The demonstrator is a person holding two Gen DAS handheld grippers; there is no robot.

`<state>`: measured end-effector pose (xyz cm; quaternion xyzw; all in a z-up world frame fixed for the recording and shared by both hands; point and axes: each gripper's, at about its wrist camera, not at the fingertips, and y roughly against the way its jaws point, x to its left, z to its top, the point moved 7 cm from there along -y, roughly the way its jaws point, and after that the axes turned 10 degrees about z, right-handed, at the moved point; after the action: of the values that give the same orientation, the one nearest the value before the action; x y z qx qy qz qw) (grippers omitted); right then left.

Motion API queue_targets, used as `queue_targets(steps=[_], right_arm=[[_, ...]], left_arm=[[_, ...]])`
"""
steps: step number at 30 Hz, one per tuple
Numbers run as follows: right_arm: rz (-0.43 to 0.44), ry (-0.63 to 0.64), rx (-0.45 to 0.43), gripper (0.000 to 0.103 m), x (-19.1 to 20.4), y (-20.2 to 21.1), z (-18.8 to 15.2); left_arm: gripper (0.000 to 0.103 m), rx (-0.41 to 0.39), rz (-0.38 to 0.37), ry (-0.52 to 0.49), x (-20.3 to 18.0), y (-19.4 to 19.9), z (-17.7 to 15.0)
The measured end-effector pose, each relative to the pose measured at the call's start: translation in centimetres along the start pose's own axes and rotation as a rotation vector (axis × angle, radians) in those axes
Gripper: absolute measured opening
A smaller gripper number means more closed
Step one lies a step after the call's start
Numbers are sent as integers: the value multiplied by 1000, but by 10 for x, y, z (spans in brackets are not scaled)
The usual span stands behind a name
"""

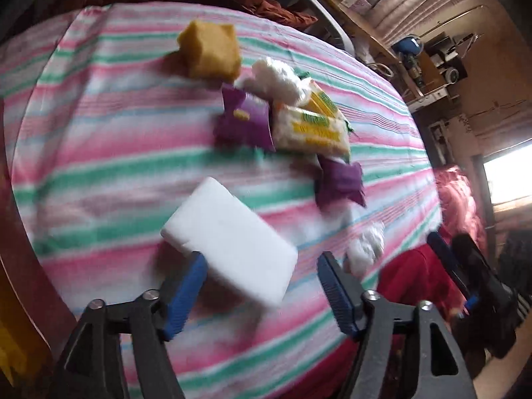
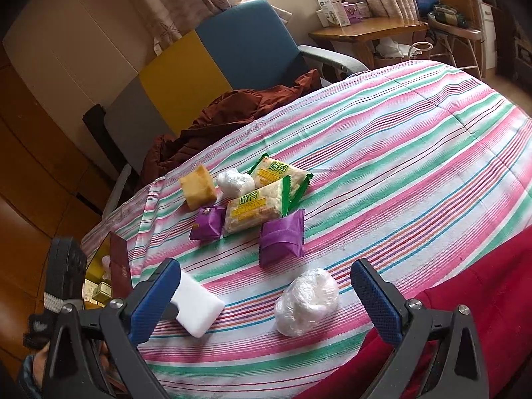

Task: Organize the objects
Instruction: 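Grasp the white rectangular block with the left gripper, then lift the white block with the left gripper while the right grasps a purple packet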

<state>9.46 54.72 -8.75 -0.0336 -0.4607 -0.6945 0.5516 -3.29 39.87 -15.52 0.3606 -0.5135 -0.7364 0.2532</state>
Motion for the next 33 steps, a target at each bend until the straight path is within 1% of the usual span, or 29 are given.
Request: queue_targets(steps=[1, 3, 5, 6, 8, 9, 11, 12, 13, 15, 16, 17, 18, 21, 22, 24, 25, 26, 28, 29, 30, 32, 33], right_arm=[[2, 0, 0, 103, 0, 0, 0], [11, 0, 2, 103, 1, 0, 0], [20, 0, 0, 103, 1, 0, 0], [23, 0, 0, 103, 2, 0, 0], [31, 1, 1, 103, 2, 0, 0], [33, 2, 2, 103, 3, -1, 0], [38, 4, 5, 103, 3, -1, 0], [39, 5, 6, 103, 3, -2, 0], [41, 6, 6, 103, 3, -1, 0], [43, 8, 7, 103, 4, -2, -1], [41, 11, 11, 103, 4, -2, -1], [37, 13, 13, 103, 5, -3, -1], [31, 15, 19, 103, 5, -4, -1], [-12, 17, 81, 103, 4, -12, -3], [-39, 21, 125, 103, 3, -19, -4], [-72, 32, 169, 102, 4, -28, -4], [-84, 42, 177, 102, 4, -31, -4], [-115, 67, 192, 101, 6, -37, -3], [-170, 100, 232, 92, 5, -54, -2], [-184, 114, 255, 84, 5, -61, -2], [-203, 135, 284, 80, 4, -68, -2], [-238, 212, 364, 79, 7, -83, -5], [-257, 292, 401, 79, 12, -88, -6]], left_arm=[[75, -4, 15, -7, -2, -2, 5], [76, -15, 69, -30, -5, -5, 14], [78, -37, 134, -56, -8, -5, 21], [78, -36, 177, -80, -7, -9, 22], [78, -29, 257, -116, -5, -18, 22], [78, -19, 285, -120, -2, -24, 21], [77, 16, 302, -108, 7, -36, 16], [77, 17, 298, -102, 10, -40, 14], [78, -11, 298, -109, 10, -39, 14], [77, -32, 295, -121, 10, -37, 12], [73, -43, 292, -123, 12, -36, 12], [65, -55, 286, -121, 15, -34, 11], [64, -64, 273, -120, 19, -32, 10], [60, -78, 219, -113, 28, -27, 8], [60, -84, 214, -120, 29, -26, 6], [60, -107, 220, -156, 29, -26, 1], [60, -118, 227, -180, 29, -26, -1], [60, -128, 228, -189, 30, -26, -2], [60, -133, 213, -181, 28, -24, -3], [60, -132, 195, -173, 30, -23, -2], [60, -130, 181, -166, 31, -22, -2], [60, -127, 144, -153, 35, -21, -1], [60, -126, 127, -145, 38, -21, 0]])
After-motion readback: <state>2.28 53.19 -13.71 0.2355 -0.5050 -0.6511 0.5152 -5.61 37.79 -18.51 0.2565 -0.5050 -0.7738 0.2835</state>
